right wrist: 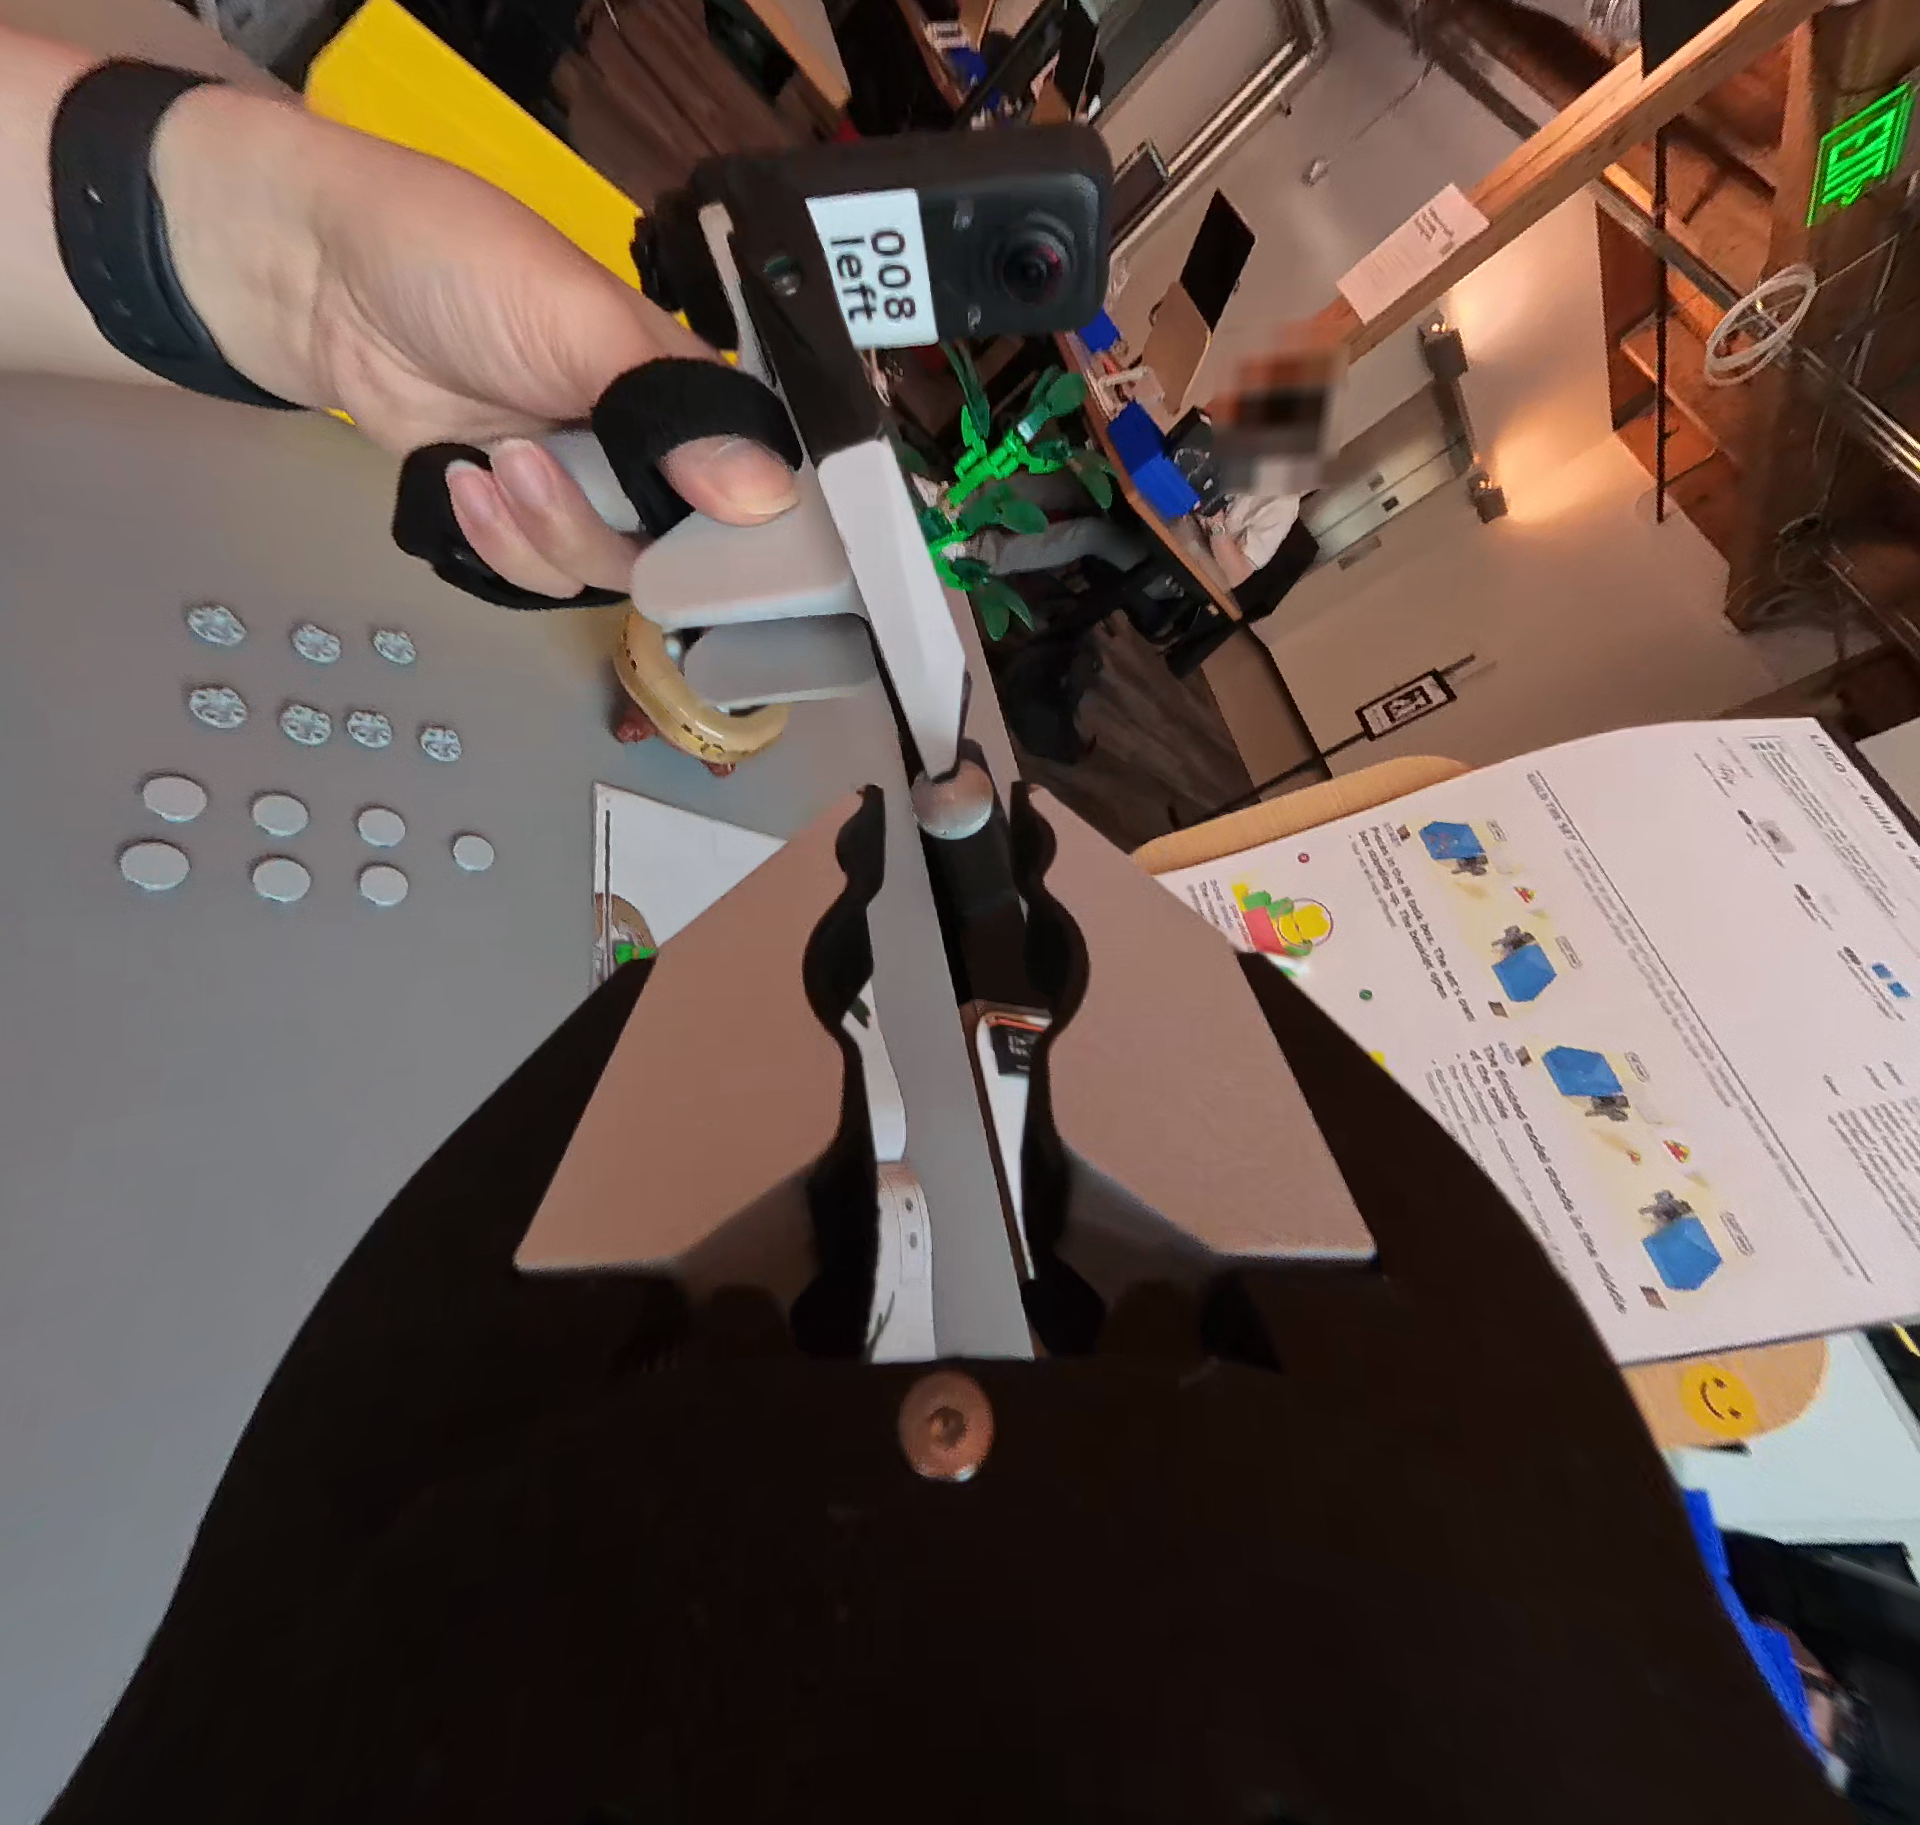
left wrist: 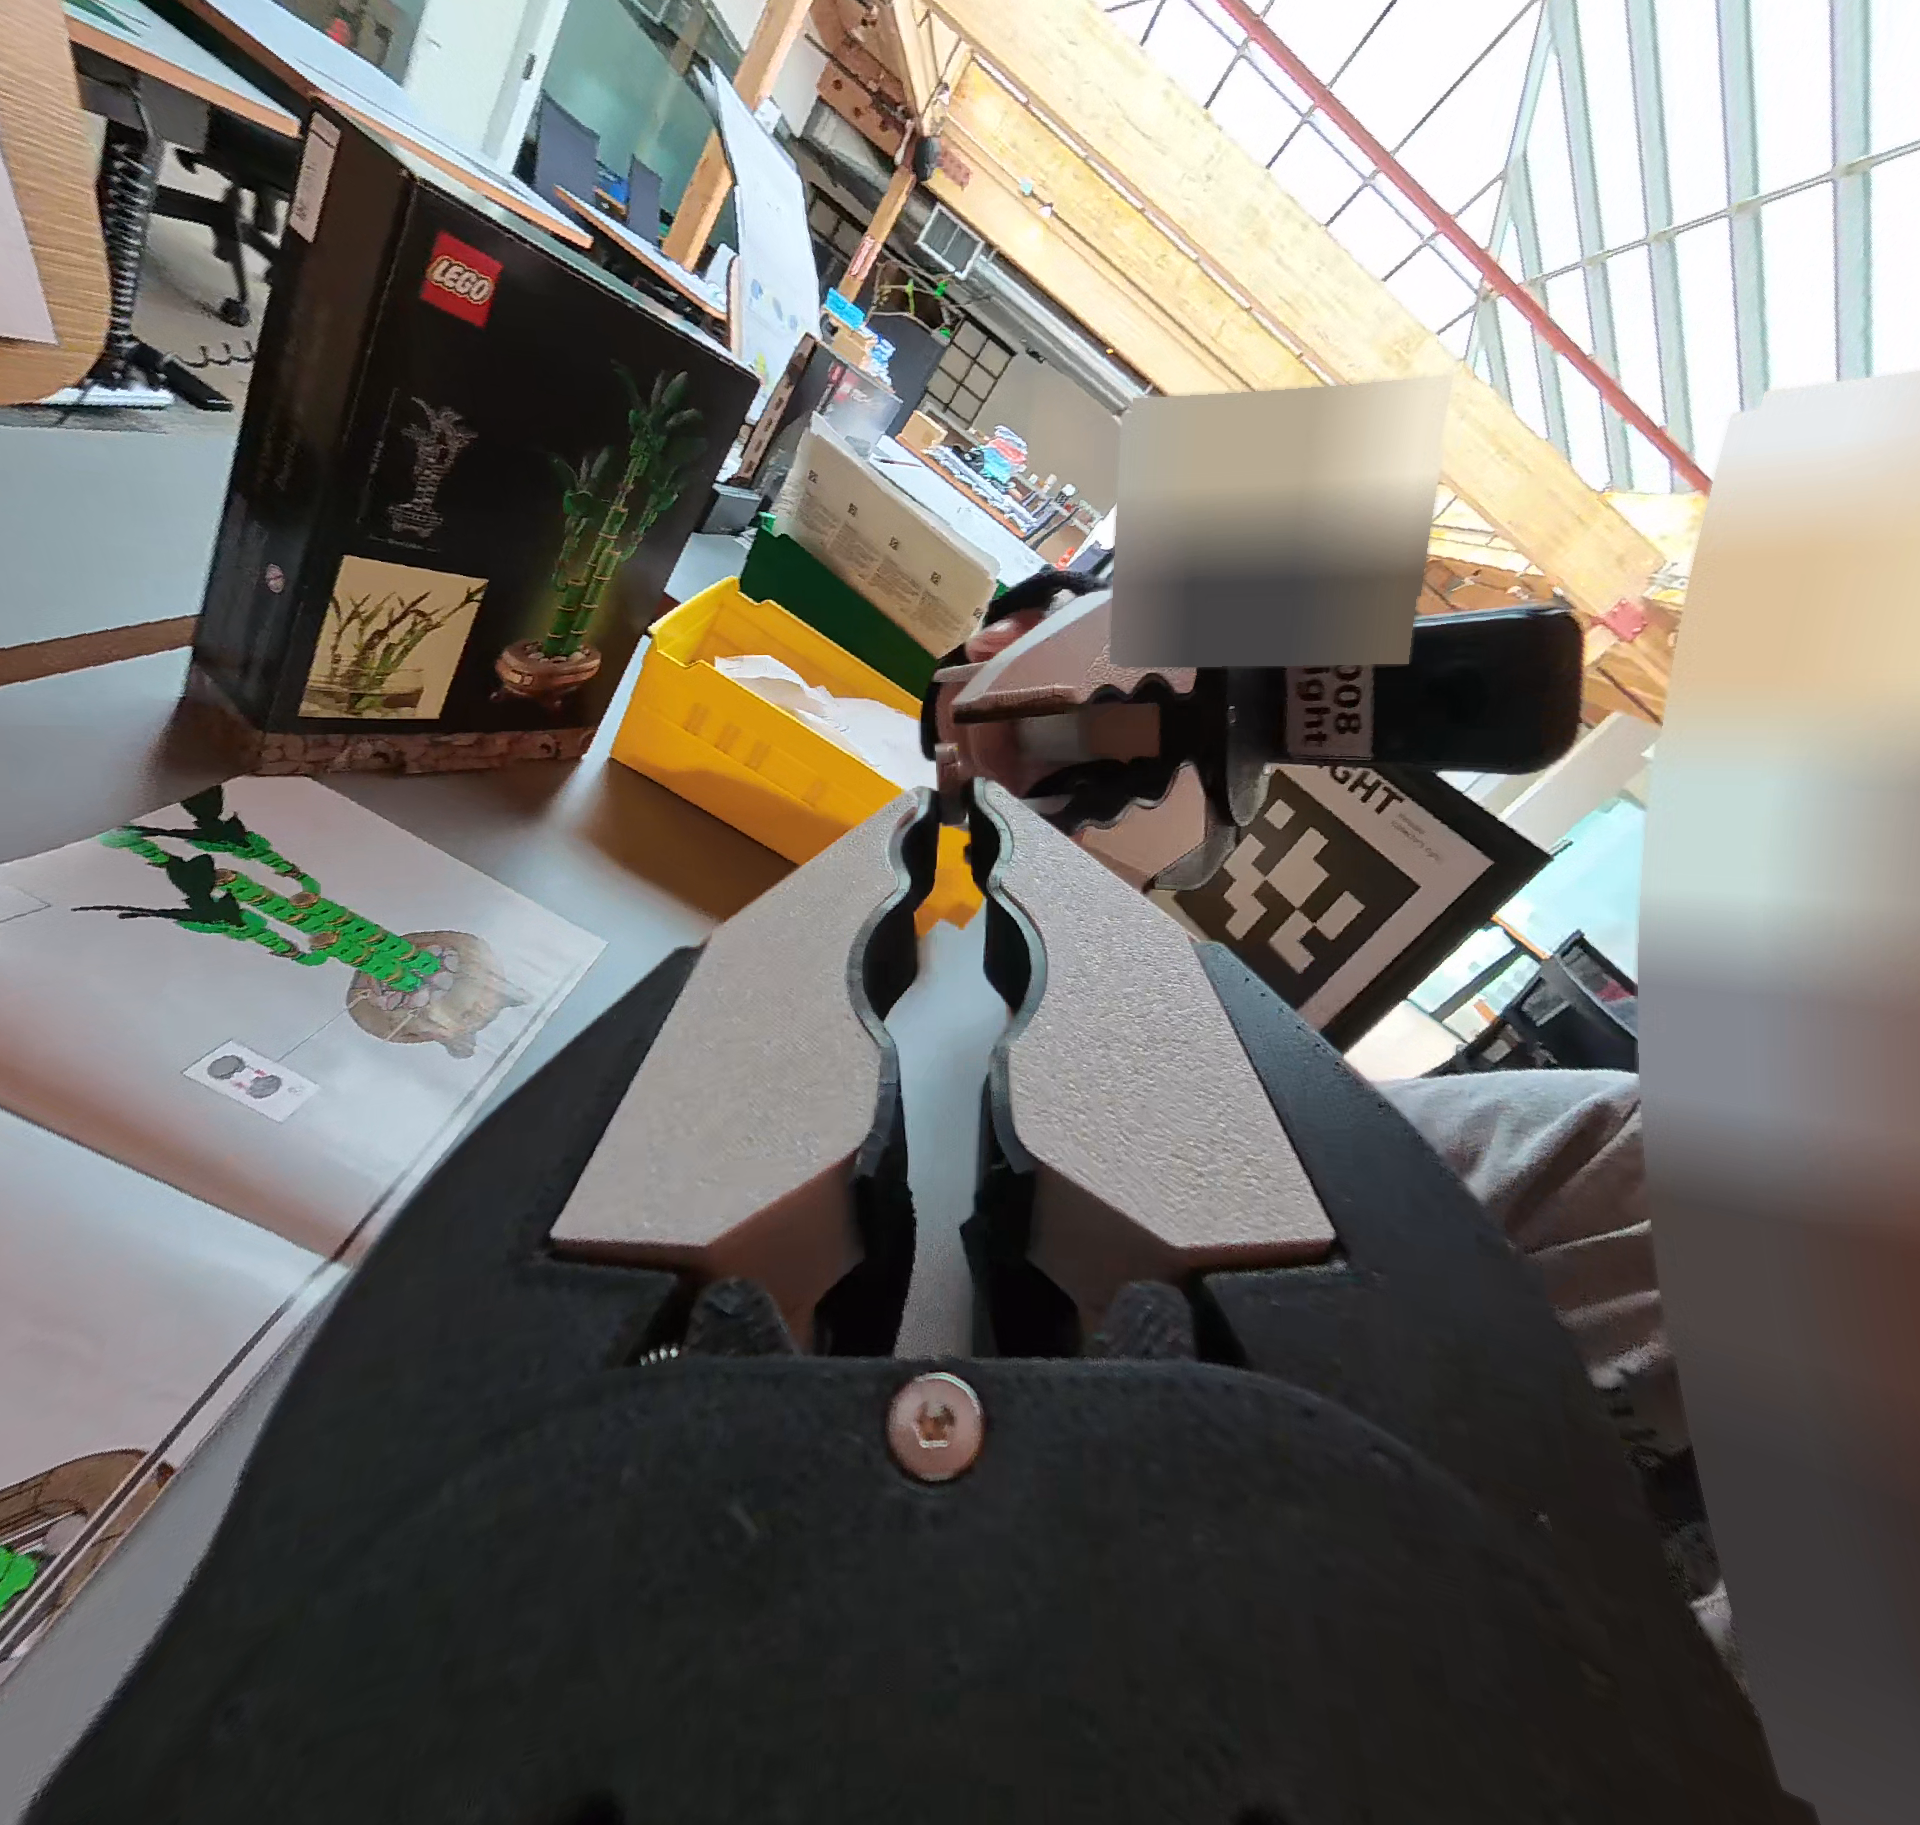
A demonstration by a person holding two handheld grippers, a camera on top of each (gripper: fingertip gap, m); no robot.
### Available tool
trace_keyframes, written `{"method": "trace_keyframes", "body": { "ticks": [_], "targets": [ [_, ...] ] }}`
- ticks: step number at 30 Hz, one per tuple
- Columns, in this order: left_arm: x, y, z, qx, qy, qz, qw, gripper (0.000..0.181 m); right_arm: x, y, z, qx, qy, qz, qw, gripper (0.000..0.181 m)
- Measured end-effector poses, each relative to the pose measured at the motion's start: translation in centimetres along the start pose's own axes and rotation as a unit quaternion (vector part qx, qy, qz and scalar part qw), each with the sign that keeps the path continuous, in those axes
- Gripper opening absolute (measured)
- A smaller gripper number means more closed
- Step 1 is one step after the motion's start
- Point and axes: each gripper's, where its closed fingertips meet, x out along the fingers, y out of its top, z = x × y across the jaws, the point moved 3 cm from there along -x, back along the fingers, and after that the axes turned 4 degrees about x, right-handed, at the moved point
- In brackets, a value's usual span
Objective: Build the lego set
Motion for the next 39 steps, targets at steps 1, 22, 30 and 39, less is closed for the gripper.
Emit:
{"method": "trace_keyframes", "body": {
  "ticks": [1, 22, 30, 39],
  "targets": [
    [0.0, -0.1, -0.2, 0.005, 0.008, -0.004, 1.0, 0.003, 0.1, -0.1, 0.1, -0.007, -0.008, -0.01, 1.0, 0.023],
    [-5.6, 4.1, -1.1, 0.199, 0.244, 0.008, 0.949, 0.049, 6.7, -16.7, -12.0, 0.169, 0.309, -0.283, 0.892, 0.015],
    [-7.6, 5.5, 1.0, 0.185, 0.217, 0.035, 0.958, 0.046, 6.9, -18.1, -14.1, 0.174, 0.346, -0.308, 0.869, 0.015],
    [-7.0, 5.4, 2.2, 0.187, 0.194, 0.029, 0.963, 0.053, 6.4, -17.5, -13.7, 0.196, 0.361, -0.28, 0.868, 0.023]
  ]
}}
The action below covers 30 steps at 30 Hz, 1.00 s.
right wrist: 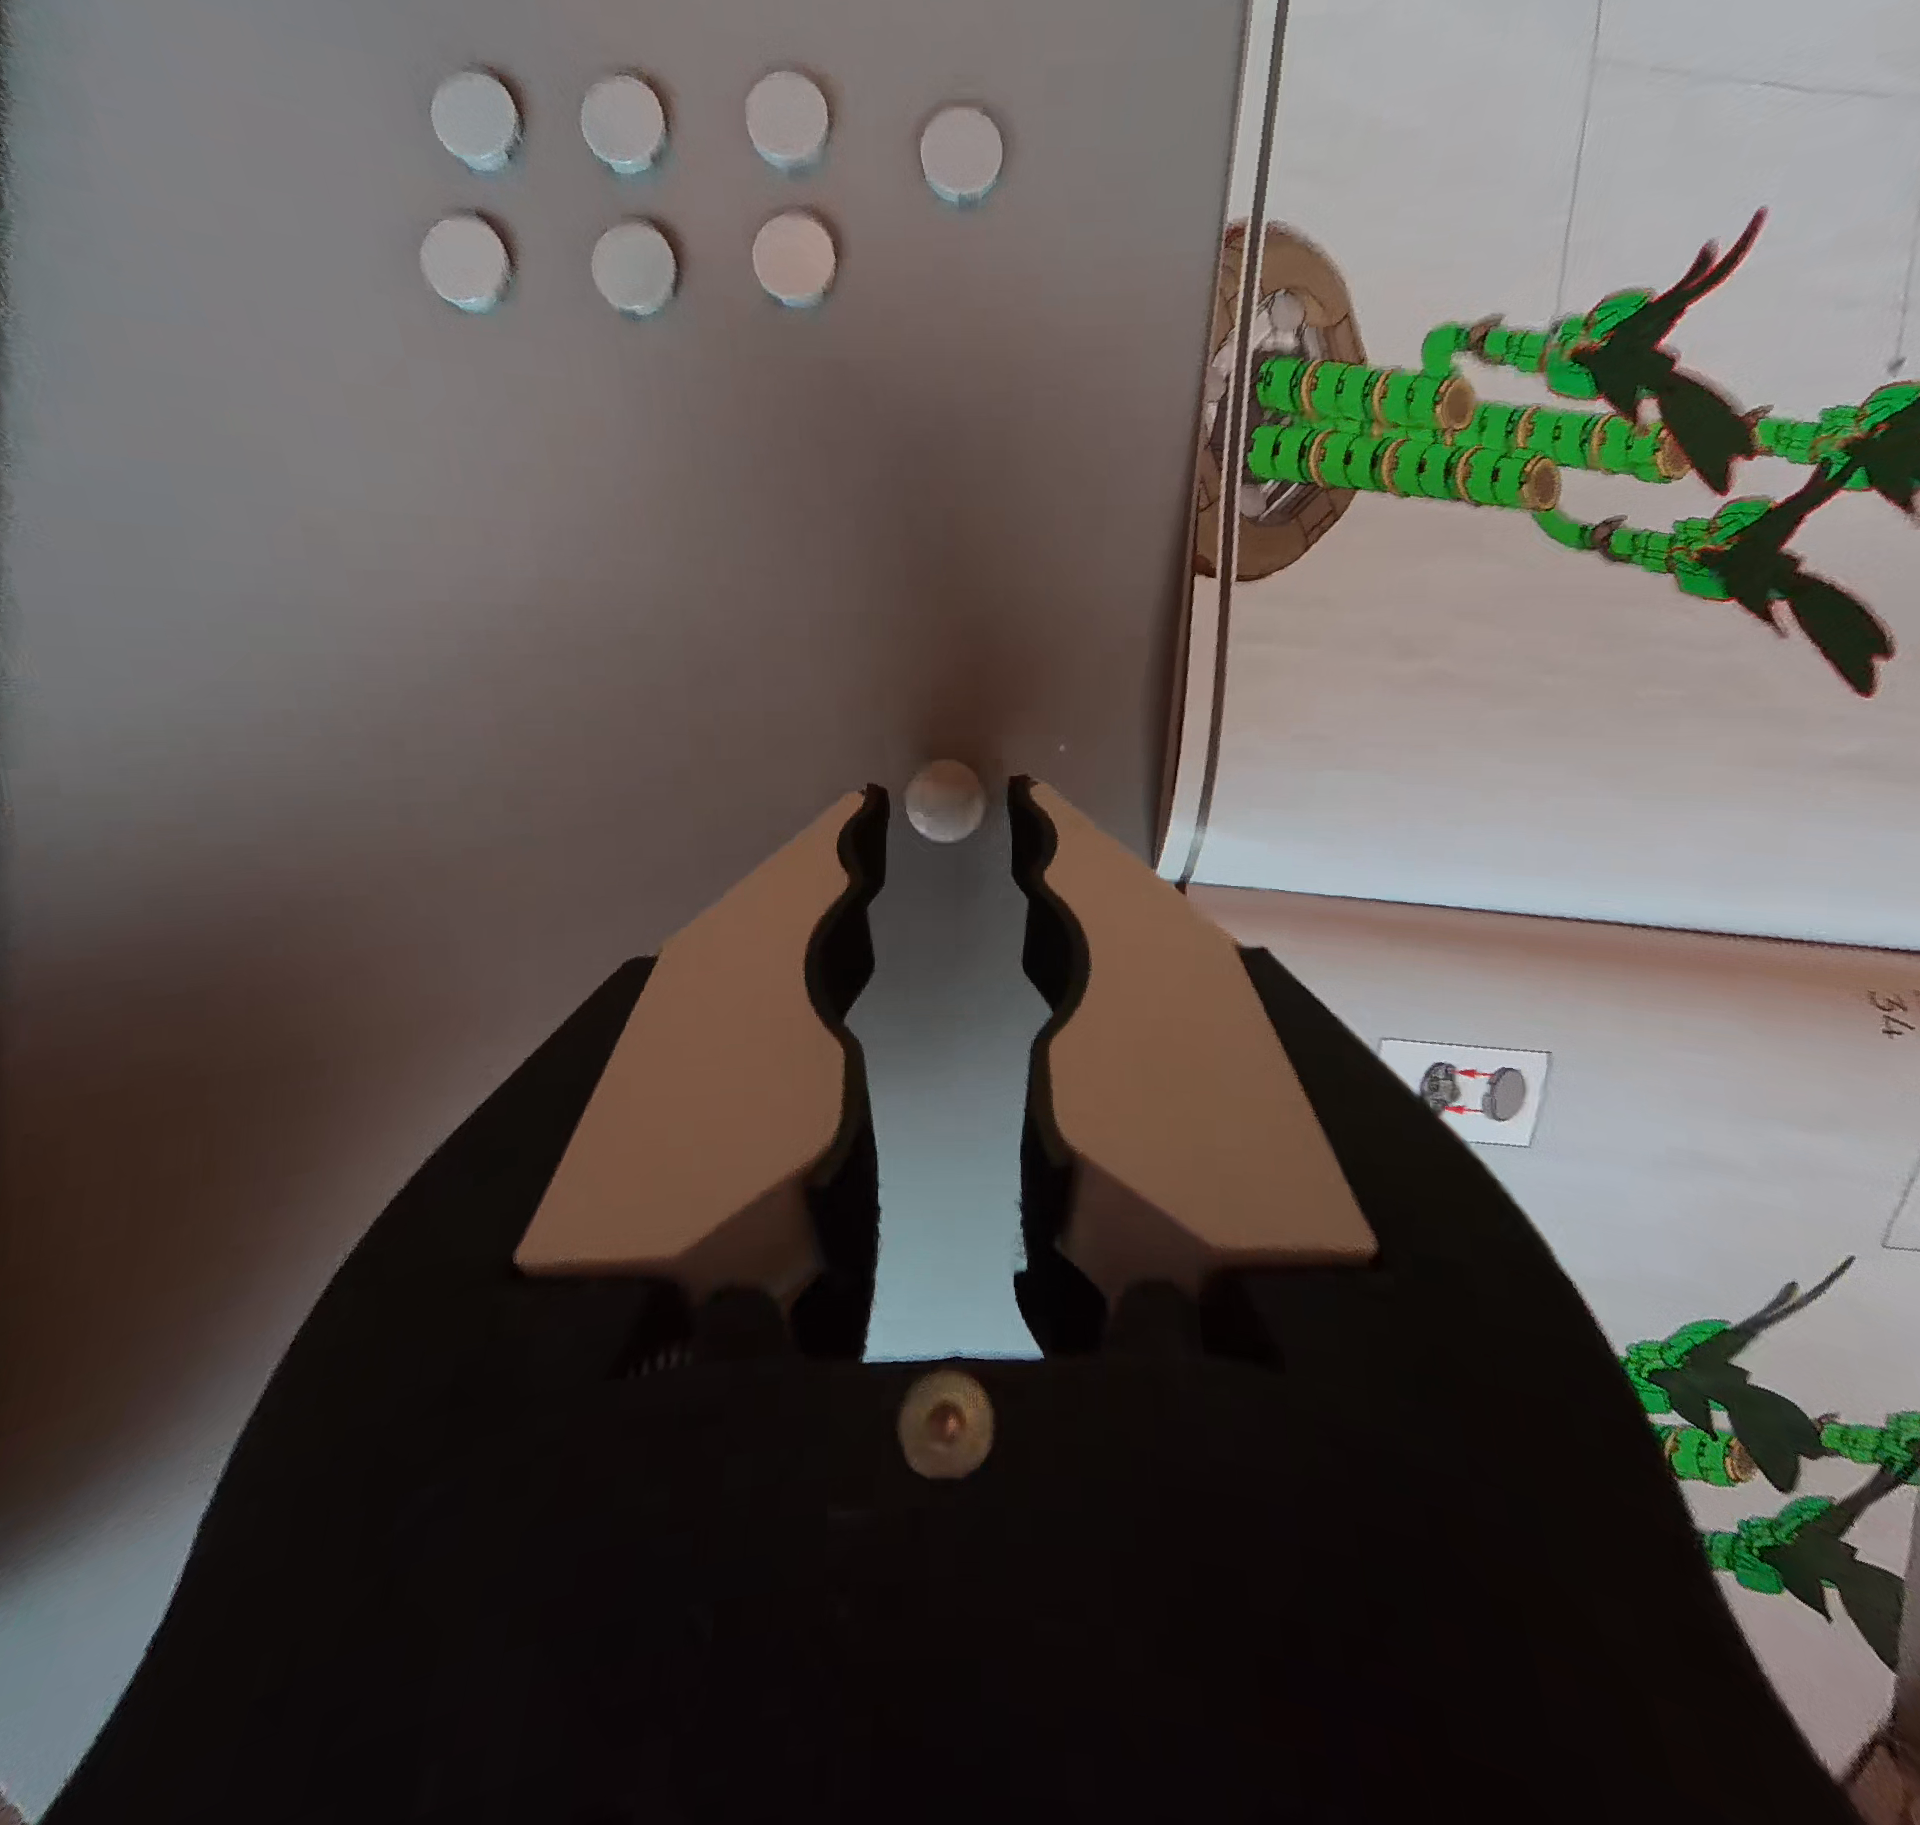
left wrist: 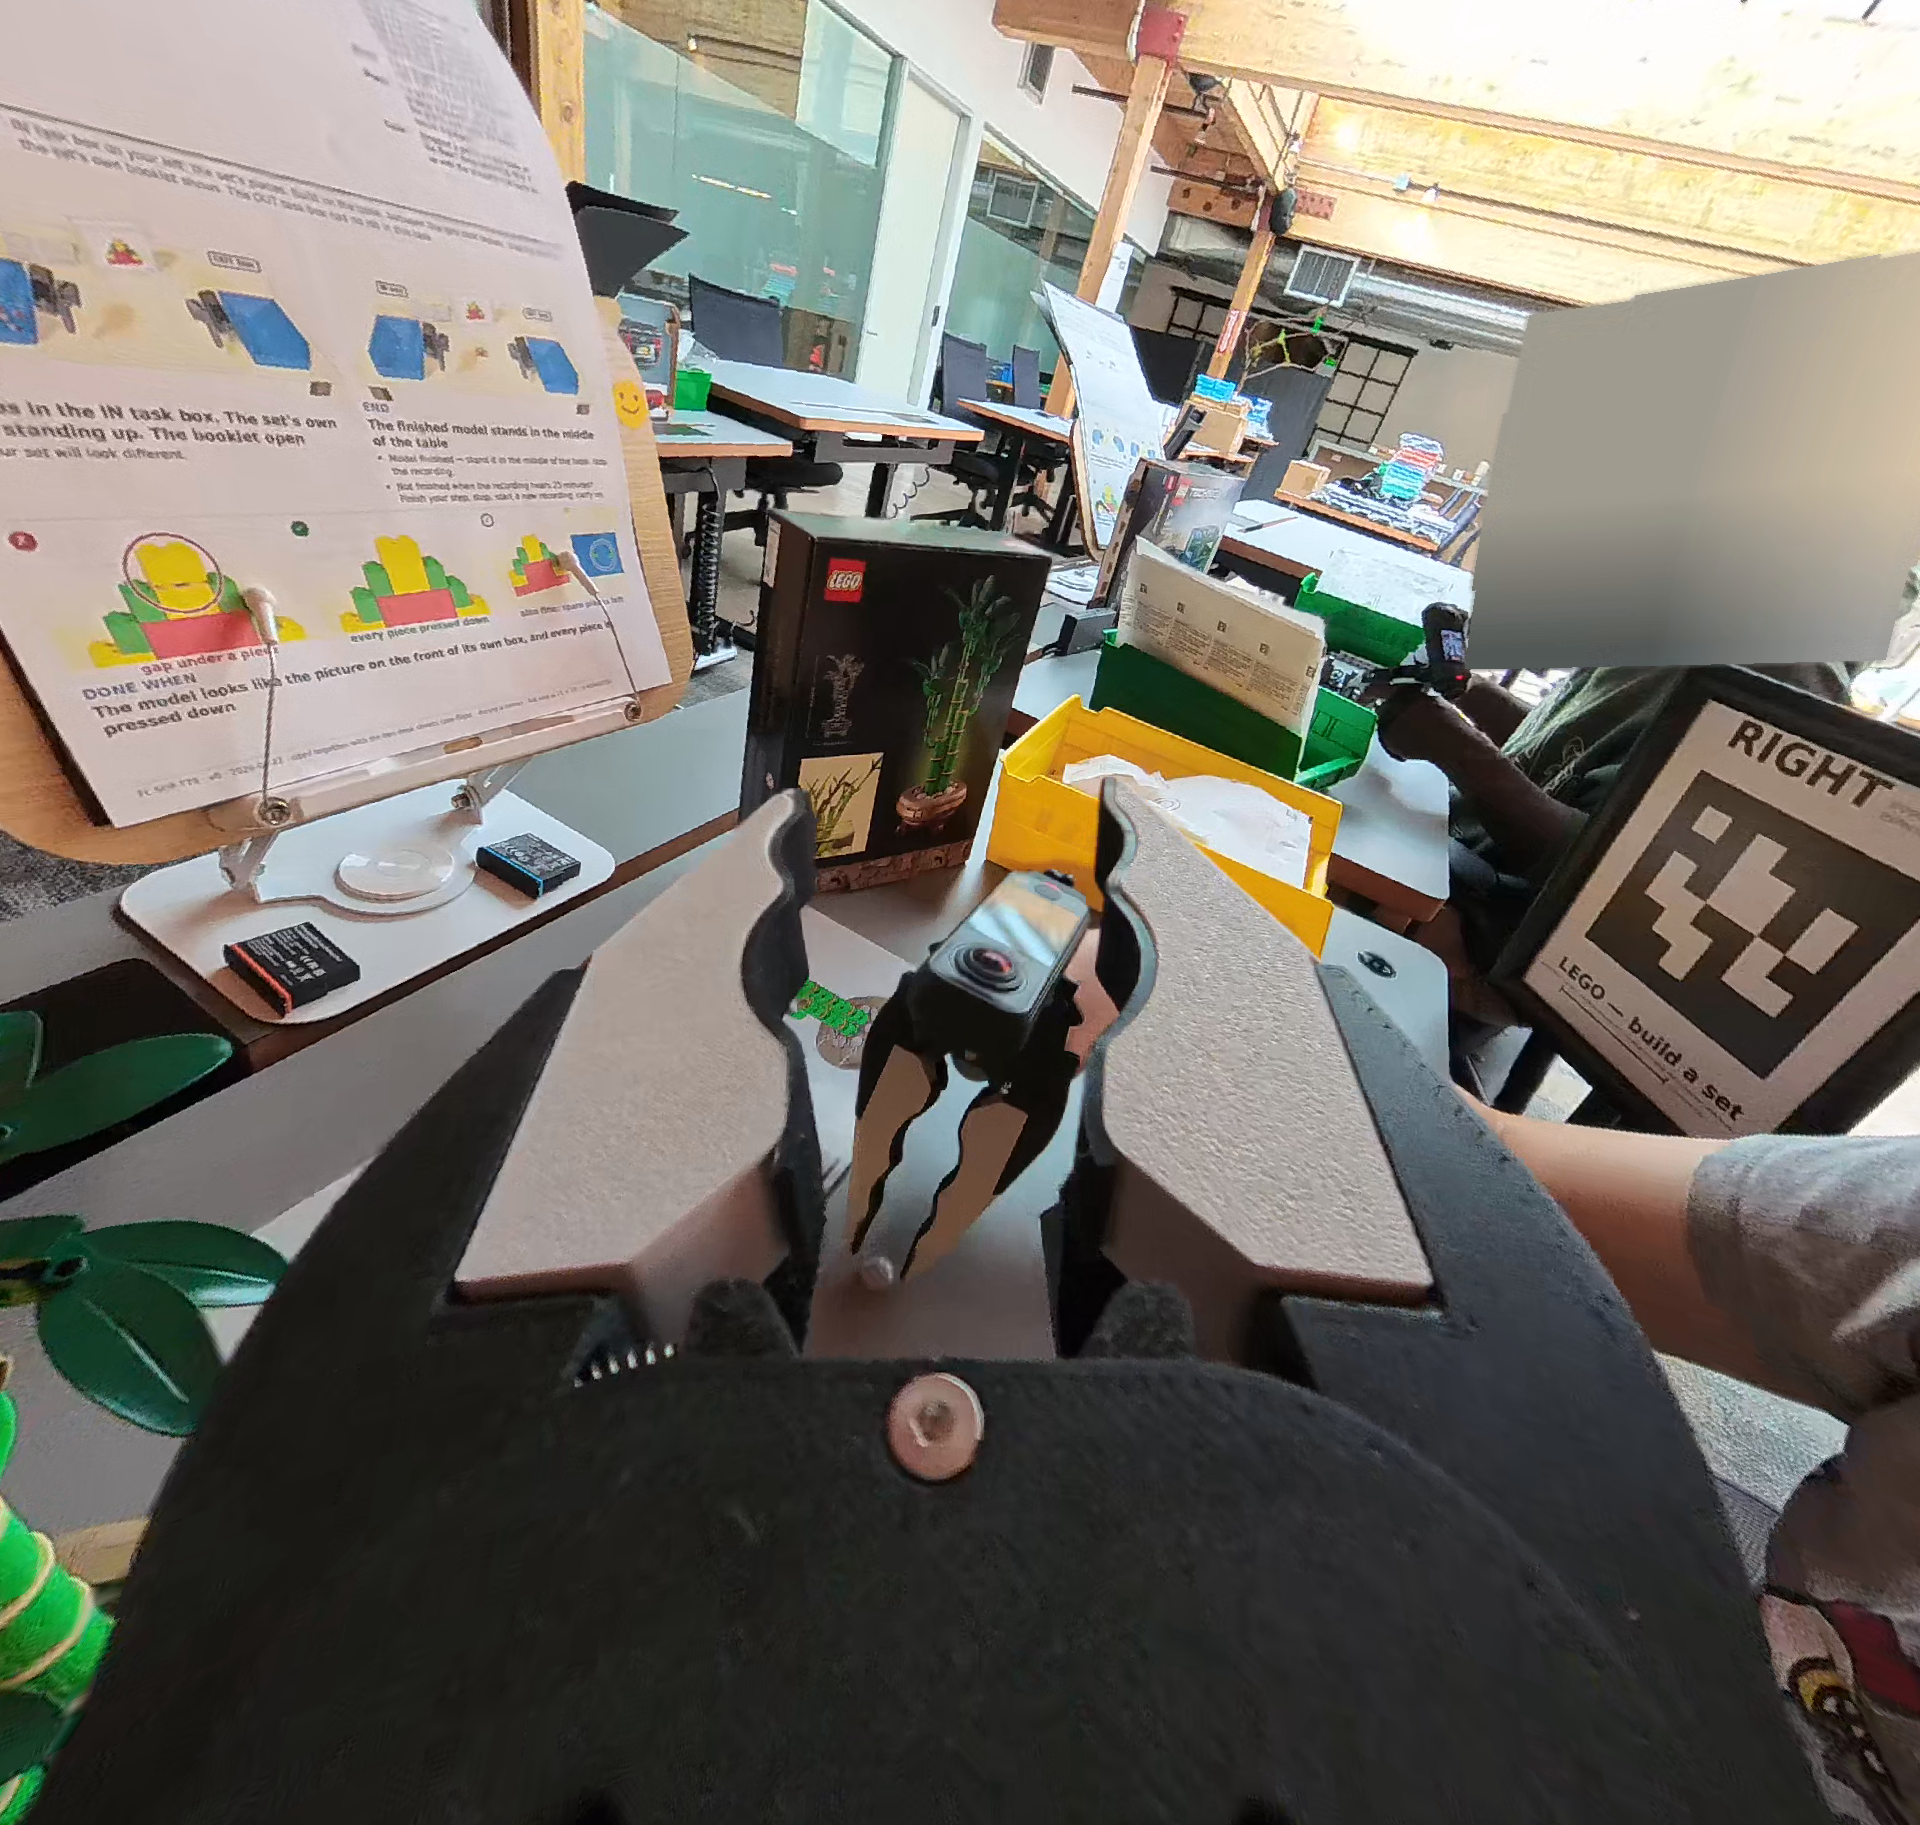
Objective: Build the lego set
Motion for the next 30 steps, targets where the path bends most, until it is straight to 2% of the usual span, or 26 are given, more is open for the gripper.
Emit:
{"method": "trace_keyframes", "body": {
  "ticks": [2, 5, 7, 9, 12, 17, 23, 25, 30],
  "targets": [
    [-0.9, 0.9, 0.2, 0.009, 0.005, 0.014, 1.0, 0.053, -1.4, 1.8, -0.2, 0.0, -0.009, 0.047, 0.999, 0.023],
    [-3.4, 2.8, 0.2, 0.031, 0.034, 0.05, 0.998, 0.053, -2.9, 7.5, -0.4, -0.023, -0.069, 0.155, 0.985, 0.023],
    [-5.4, 4.1, 0.0, 0.045, 0.058, 0.078, 0.994, 0.054, -1.8, 11.5, -1.6, -0.022, -0.072, 0.229, 0.97, 0.023],
    [-7.2, 5.2, 0.0, 0.053, 0.073, 0.105, 0.99, 0.053, 1.3, 13.3, -2.6, -0.012, -0.058, 0.229, 0.972, 0.023],
    [-9.2, 6.2, 0.4, 0.056, 0.074, 0.134, 0.987, 0.053, 5.4, 14.0, -2.1, -0.016, -0.079, 0.195, 0.978, 0.023],
    [-10.5, 6.6, 0.6, 0.051, 0.061, 0.146, 0.986, 0.054, 8.6, 14.4, -2.2, 0.02, -0.011, 0.169, 0.985, 0.025],
    [-10.7, 6.6, 0.6, 0.026, 0.026, 0.148, 0.988, 0.055, 10.2, 13.9, -2.3, 0.015, -0.009, 0.13, 0.991, 0.025],
    [-10.6, 6.4, 0.4, 0.024, 0.026, 0.147, 0.989, 0.055, 10.2, 14.0, -2.4, 0.012, -0.004, 0.134, 0.991, 0.015],
    [-10.6, 6.1, -1.1, -0.005, 0.029, 0.15, 0.988, 0.054, 9.2, 13.9, -2.0, 0.005, -0.022, 0.142, 0.99, 0.014]
  ]
}}
